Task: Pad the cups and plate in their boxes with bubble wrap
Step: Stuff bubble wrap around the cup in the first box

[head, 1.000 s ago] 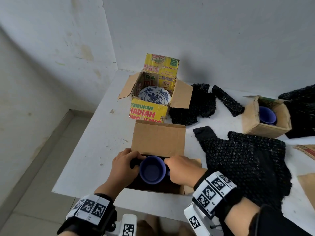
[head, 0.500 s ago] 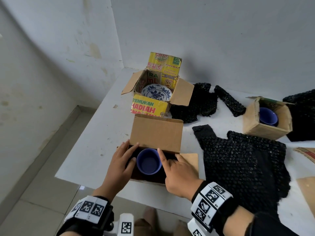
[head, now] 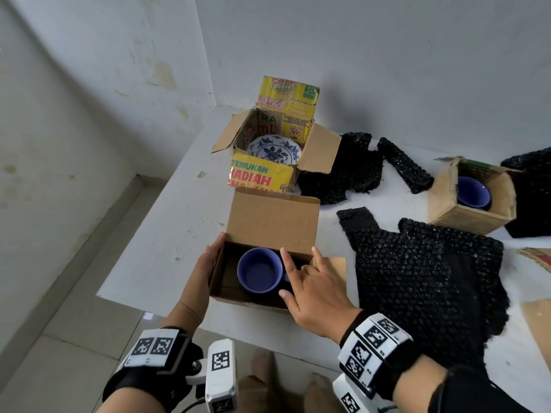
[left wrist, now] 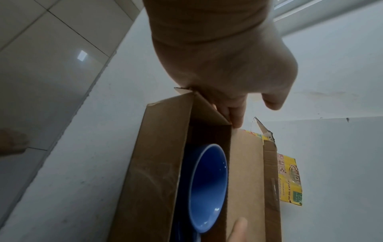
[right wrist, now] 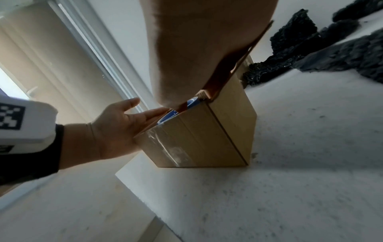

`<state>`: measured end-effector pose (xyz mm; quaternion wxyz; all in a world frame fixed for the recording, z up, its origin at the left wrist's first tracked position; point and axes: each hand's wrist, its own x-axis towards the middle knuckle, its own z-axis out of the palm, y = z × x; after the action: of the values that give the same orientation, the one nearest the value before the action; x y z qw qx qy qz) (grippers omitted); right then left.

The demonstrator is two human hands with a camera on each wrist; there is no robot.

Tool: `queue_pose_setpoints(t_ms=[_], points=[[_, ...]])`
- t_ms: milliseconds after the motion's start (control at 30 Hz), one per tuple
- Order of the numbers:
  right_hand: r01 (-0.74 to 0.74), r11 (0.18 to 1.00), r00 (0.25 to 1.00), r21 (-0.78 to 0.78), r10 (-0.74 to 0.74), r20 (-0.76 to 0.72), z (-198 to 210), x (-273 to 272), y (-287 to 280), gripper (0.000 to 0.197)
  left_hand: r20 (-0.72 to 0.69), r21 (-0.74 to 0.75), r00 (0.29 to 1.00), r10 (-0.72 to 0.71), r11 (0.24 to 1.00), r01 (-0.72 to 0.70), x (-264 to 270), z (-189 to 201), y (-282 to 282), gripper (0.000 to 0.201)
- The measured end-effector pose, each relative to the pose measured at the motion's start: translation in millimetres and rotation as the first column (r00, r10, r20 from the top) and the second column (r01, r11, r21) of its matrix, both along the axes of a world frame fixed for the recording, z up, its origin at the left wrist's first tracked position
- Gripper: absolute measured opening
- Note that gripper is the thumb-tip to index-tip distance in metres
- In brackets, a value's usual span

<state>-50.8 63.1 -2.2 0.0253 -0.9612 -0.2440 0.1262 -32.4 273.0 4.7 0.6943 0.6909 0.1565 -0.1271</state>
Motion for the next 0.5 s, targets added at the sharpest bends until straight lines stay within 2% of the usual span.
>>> queue_pose_setpoints(t_ms=[67,100,200,300,367,433,500], points=[[0.014,1.0,1.0,-0.007,-0.014,0.01,0.5,2.6,3.5,0.071,0.028,0.034,0.999,-0.016,0.999,0.015,-1.4,-2.4,4.0,0.061],[0.02,1.0,1.0,-0.014,-0.02,0.014,0.5,3.8,4.6,0.071,0.026,0.035,1.0,-0.013,0.999,0.012,-2.1,-3.6,4.9,0.061],[0.013,1.0,1.0,-0.027,-0.013,0.018,-1.4,5.2,6.3,0.071,0.024,0.008,1.0,0.001,1.0,-0.001,1.0,-6.8,2.8,0.041],[-0.018,0.999,1.0,-0.038,0.018,0.012,-2.4,5.1,4.0,0.07,-0.008,-0.035,1.0,0.014,0.999,-0.014,3.6,0.9,0.8,0.034],[-0.038,0.999,0.999,-0.019,0.038,0.01,-1.5,4.7,1.9,0.07,-0.067,-0.043,0.995,0.07,0.996,-0.073,8.0,4.3,3.9,0.039],[-0.042,0.997,0.999,0.057,0.041,0.016,0.4,5.1,0.0,0.069,-0.068,0.041,0.991,0.112,0.993,-0.109,9.3,6.5,7.5,0.043],[-0.038,0.977,0.997,0.211,0.022,0.077,1.7,6.1,-2.4,0.063,0.046,0.186,0.993,0.111,0.975,-0.118,7.9,12.3,7.4,0.038]])
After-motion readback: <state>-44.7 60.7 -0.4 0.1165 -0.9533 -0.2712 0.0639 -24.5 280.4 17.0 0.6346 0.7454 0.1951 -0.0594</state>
